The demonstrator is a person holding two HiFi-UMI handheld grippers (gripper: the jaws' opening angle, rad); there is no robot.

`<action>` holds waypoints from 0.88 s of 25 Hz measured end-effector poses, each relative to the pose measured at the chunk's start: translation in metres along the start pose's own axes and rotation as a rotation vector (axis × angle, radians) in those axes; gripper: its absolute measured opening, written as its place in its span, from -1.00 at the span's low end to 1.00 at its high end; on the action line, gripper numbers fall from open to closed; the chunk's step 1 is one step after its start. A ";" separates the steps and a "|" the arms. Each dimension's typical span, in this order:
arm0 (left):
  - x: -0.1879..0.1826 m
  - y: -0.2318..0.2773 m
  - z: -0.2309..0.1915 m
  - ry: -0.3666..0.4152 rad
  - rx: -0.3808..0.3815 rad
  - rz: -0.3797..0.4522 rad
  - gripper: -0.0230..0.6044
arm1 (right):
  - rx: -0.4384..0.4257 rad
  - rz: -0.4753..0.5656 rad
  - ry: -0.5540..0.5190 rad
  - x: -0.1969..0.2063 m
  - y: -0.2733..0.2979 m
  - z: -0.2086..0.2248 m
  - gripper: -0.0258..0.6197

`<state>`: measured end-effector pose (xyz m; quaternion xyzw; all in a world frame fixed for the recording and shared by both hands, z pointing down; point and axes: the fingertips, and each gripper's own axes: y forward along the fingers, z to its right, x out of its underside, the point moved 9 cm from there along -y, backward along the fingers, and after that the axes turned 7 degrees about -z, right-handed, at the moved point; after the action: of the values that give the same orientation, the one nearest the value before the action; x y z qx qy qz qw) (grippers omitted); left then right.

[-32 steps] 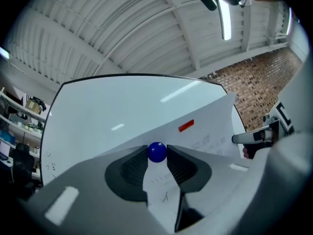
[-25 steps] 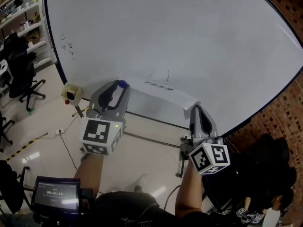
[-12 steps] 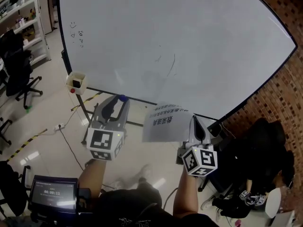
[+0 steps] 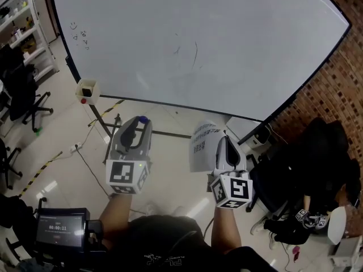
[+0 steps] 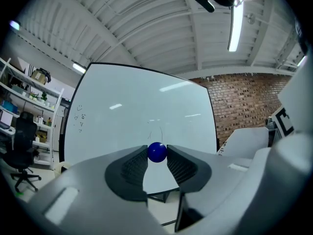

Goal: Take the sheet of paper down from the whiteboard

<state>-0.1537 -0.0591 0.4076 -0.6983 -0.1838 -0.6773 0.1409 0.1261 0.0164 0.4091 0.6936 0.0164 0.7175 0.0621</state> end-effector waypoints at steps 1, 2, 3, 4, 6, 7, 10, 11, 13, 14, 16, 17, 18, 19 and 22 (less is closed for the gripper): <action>0.000 -0.002 0.006 -0.001 -0.005 0.004 -0.54 | 0.002 0.002 -0.008 -0.001 -0.002 0.003 -0.88; -0.001 -0.003 0.011 0.000 -0.010 0.009 -0.54 | 0.003 0.004 -0.014 -0.002 -0.004 0.005 -0.88; -0.001 -0.005 0.015 0.001 -0.015 0.010 -0.54 | 0.003 0.005 -0.017 -0.003 -0.006 0.007 -0.88; -0.001 -0.006 0.018 0.000 -0.017 0.008 -0.54 | 0.002 0.006 -0.016 -0.003 -0.008 0.008 -0.88; 0.001 -0.007 0.022 -0.004 -0.016 -0.001 -0.54 | -0.002 0.006 -0.013 -0.004 -0.012 0.010 -0.88; 0.001 -0.007 0.024 -0.006 -0.017 -0.004 -0.54 | -0.004 0.005 -0.013 -0.004 -0.013 0.011 -0.88; 0.002 -0.007 0.032 -0.011 -0.021 -0.009 -0.54 | -0.011 0.004 -0.011 -0.003 -0.015 0.017 -0.88; 0.003 -0.007 0.035 -0.009 -0.019 -0.011 -0.54 | -0.011 0.003 -0.011 -0.002 -0.017 0.019 -0.88; 0.004 -0.008 0.039 -0.009 -0.016 -0.017 -0.54 | -0.010 0.001 -0.013 -0.001 -0.019 0.021 -0.88; 0.005 -0.008 0.040 -0.009 -0.015 -0.021 -0.54 | -0.010 0.000 -0.013 -0.001 -0.020 0.021 -0.88; 0.006 -0.009 0.041 -0.008 -0.016 -0.028 -0.54 | -0.009 0.000 -0.014 -0.001 -0.020 0.021 -0.88; 0.007 -0.009 0.041 -0.008 -0.017 -0.031 -0.54 | -0.008 0.000 -0.017 -0.001 -0.020 0.021 -0.88; 0.008 -0.008 0.043 -0.007 -0.018 -0.033 -0.54 | -0.005 -0.001 -0.020 0.000 -0.020 0.021 -0.88; 0.008 -0.007 0.045 -0.006 -0.020 -0.034 -0.54 | -0.002 -0.001 -0.024 0.001 -0.020 0.023 -0.88; 0.010 -0.002 0.051 -0.004 -0.019 -0.036 -0.54 | 0.002 -0.003 -0.035 0.002 -0.019 0.028 -0.89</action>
<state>-0.1091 -0.0337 0.4148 -0.6975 -0.1902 -0.6801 0.1214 0.1552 0.0339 0.4104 0.7061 0.0171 0.7051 0.0626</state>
